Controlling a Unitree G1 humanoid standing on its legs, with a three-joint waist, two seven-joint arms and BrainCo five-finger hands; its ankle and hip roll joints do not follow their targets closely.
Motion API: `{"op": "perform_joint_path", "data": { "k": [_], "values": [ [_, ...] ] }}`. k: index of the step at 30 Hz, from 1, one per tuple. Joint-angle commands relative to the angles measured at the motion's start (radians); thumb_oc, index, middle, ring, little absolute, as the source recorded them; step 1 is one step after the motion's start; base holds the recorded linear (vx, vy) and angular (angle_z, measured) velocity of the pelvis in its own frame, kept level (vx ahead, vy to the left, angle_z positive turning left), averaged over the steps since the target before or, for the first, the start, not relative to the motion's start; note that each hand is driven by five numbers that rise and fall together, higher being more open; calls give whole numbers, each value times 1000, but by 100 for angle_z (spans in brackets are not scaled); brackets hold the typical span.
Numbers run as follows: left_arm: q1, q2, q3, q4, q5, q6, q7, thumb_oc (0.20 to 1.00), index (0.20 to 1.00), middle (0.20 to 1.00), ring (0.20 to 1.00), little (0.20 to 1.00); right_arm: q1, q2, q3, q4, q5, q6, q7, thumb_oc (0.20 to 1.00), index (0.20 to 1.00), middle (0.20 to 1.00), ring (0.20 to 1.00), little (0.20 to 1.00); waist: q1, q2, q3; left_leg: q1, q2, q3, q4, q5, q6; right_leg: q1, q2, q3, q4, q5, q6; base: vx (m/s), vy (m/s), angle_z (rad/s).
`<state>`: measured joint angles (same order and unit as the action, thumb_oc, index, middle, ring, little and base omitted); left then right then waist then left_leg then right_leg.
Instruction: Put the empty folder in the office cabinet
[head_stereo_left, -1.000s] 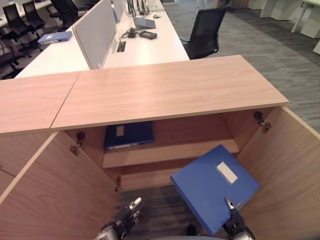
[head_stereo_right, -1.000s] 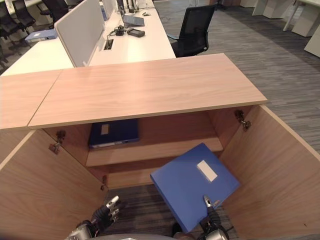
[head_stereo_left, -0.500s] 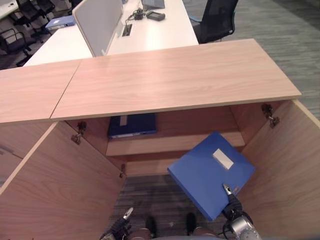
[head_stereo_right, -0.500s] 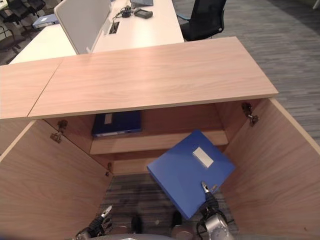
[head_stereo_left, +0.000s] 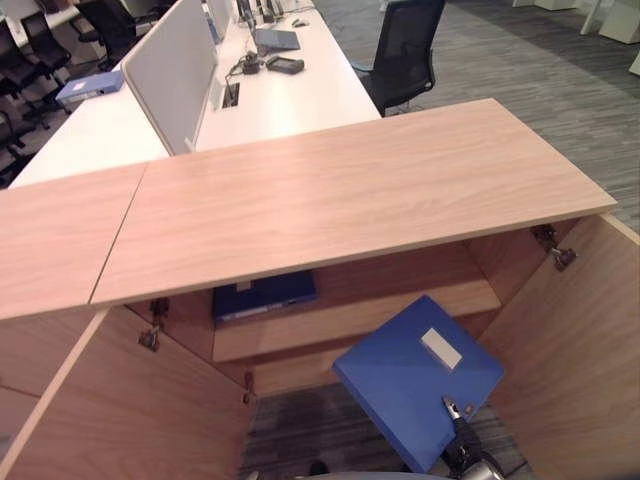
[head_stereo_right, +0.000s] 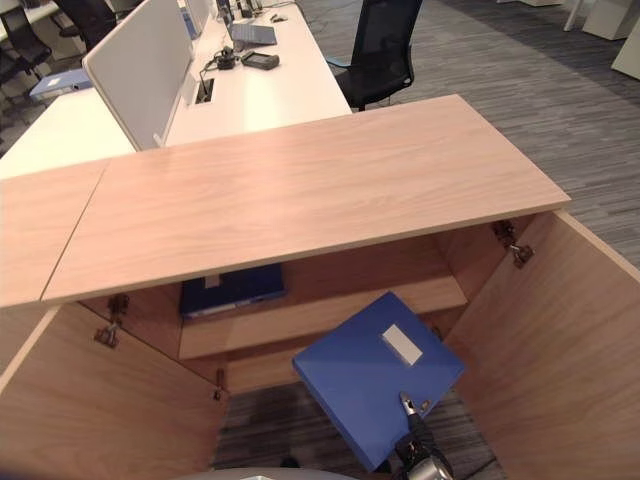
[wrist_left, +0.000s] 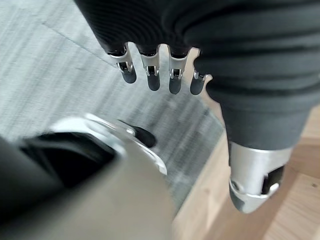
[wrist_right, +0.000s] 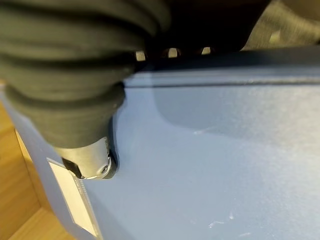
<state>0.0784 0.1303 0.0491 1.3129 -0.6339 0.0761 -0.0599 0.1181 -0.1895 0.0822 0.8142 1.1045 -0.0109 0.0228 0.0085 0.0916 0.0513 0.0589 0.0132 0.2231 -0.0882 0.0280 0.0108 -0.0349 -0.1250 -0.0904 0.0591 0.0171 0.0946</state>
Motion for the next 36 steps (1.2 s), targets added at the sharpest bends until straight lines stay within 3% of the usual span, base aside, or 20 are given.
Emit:
{"op": "perform_joint_path", "data": {
  "k": [1,2,3,4,5,10,13,14,16,17,20,24,26,29,34,36],
  "values": [
    [-36,41,13,55,72,-16,25,1000,1000,1000,1000,1000,-91,11,36,-129,-41,-37,53,200,200,200,200,200,-11,-23,72,-65,-12,-1,8,-14,13,-9,-33,0,237,-97,56,-70,133,-74],
    [-41,44,13,66,87,-21,32,1000,1000,1000,1000,1000,-98,15,49,-150,-44,-44,53,200,200,200,200,200,-12,-20,85,-66,-9,13,8,-17,16,-52,-42,-13,271,-90,47,73,148,-76],
    [-38,50,28,78,119,-24,44,1000,1000,1000,1000,1000,-98,19,62,-204,-44,-48,63,200,200,200,200,200,-15,-20,91,-42,-12,31,3,-45,10,-55,-75,-82,218,-93,39,74,147,-65],
    [-37,50,29,79,119,-24,44,1000,1000,1000,1000,1000,-98,19,63,-205,-44,-48,62,200,200,200,200,200,-16,-20,92,-41,-12,30,3,-45,10,-53,-75,-83,216,-93,39,117,96,-35],
    [-39,52,38,80,129,-23,46,1000,1000,1000,1000,1000,-98,16,74,-254,-31,-52,69,200,200,200,200,200,-18,-15,107,-35,-4,42,3,-51,5,-67,-71,-123,139,-70,37,18,8,-40],
    [-78,43,28,51,102,-37,56,1000,1000,1000,1000,1000,-117,-5,106,-331,-26,-78,63,200,200,200,200,200,-28,-28,168,-45,-2,31,34,-69,3,-130,-53,-117,57,-21,53,-17,-19,-26],
    [-114,38,-1,15,96,-52,66,1000,1000,1000,1000,1000,-133,-27,103,-419,-6,-128,55,200,200,200,200,200,-22,-70,219,-162,-4,5,186,-112,1,-167,-81,-116,64,-6,44,-65,-96,48],
    [-114,38,-1,15,96,-52,66,1000,1000,1000,1000,1000,-133,-27,103,-419,-6,-128,54,200,200,200,200,200,-23,-70,216,-167,-4,4,190,-113,1,-171,-81,-116,65,-6,44,-220,-159,83],
    [-148,35,-19,8,80,-56,75,1000,1000,1000,1000,1000,-178,-38,104,-461,10,-169,37,200,200,200,200,200,-25,-77,234,-328,20,-26,304,-128,2,-287,-104,-135,163,-17,27,-212,-190,42],
    [-157,33,-27,6,70,-55,81,1000,1000,1000,1000,1000,-208,-44,105,-496,14,-195,22,200,200,200,200,200,-27,-76,230,-428,28,-51,377,-143,6,-360,-114,-142,231,-45,14,-124,-190,24],
    [-158,32,-31,1,61,-55,86,1000,1000,1000,1000,1000,-237,-53,99,-538,5,-228,8,200,200,200,200,200,-23,-71,221,-501,35,-74,432,-160,5,-413,-122,-150,292,-84,1,-35,-104,49],
    [-156,32,-34,-4,41,-55,99,1000,1000,1000,1000,1000,-328,-56,75,-602,-16,-308,-46,200,200,200,200,200,-8,-57,221,-633,52,-106,573,-198,3,-530,-144,-154,466,-167,-23,-12,-96,23],
    [-159,34,-38,-11,32,-54,113,1000,1000,1000,1000,1000,-400,-52,47,-625,-53,-357,-114,200,200,200,200,200,2,-49,223,-723,61,-120,683,-236,-1,-615,-160,-149,600,-237,-42,-4,-116,17],
    [-161,34,-37,-13,31,-53,115,1000,1000,1000,1000,1000,-428,-48,38,-629,-67,-365,-131,200,200,200,200,200,7,-47,218,-769,65,-125,734,-253,0,-659,-167,-147,659,-264,-48,14,-58,23],
    [-154,49,-48,-30,32,-48,138,1000,1000,1000,1000,1000,-529,-64,8,-657,-105,-404,-206,200,200,200,200,200,31,-38,220,-915,83,-145,929,-320,-2,-802,-210,-112,870,-394,-92,41,-90,15],
    [-152,50,-54,-39,33,-49,135,1000,1000,1000,1000,1000,-544,-75,6,-660,-124,-399,-214,200,200,200,200,200,33,-37,221,-935,86,-146,955,-330,-3,-818,-216,-108,896,-407,-97,33,-65,7]
  ]
}}
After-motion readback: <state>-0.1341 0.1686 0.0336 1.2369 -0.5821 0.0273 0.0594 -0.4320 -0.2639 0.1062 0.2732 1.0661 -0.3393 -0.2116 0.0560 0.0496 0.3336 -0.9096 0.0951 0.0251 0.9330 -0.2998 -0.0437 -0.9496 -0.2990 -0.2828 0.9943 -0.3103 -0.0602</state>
